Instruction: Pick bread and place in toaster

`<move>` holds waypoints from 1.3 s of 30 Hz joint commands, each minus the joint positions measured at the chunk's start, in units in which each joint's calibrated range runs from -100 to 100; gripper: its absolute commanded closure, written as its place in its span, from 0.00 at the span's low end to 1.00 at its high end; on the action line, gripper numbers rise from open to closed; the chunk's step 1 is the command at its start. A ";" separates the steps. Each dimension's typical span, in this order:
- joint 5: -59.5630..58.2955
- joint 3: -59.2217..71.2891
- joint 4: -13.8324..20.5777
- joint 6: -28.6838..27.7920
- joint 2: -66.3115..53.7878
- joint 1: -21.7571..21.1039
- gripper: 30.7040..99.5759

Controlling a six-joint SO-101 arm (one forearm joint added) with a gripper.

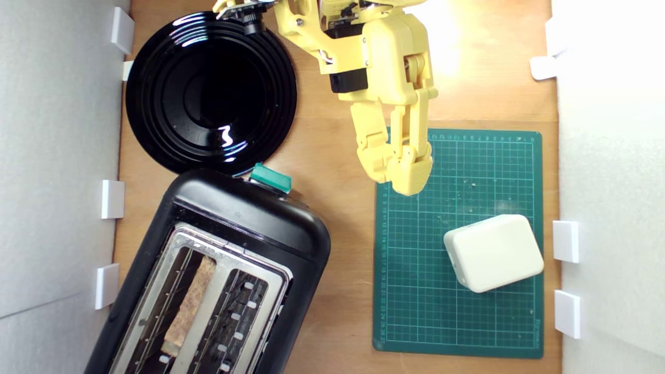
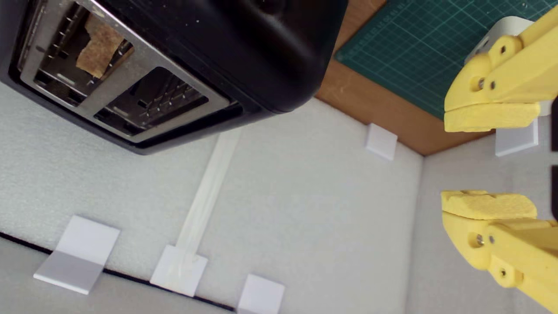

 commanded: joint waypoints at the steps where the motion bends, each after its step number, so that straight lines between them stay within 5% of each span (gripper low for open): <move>1: -1.09 3.37 0.17 -0.80 -4.07 -1.69 0.43; 39: -0.75 49.67 -0.64 -2.37 -40.43 -11.36 0.45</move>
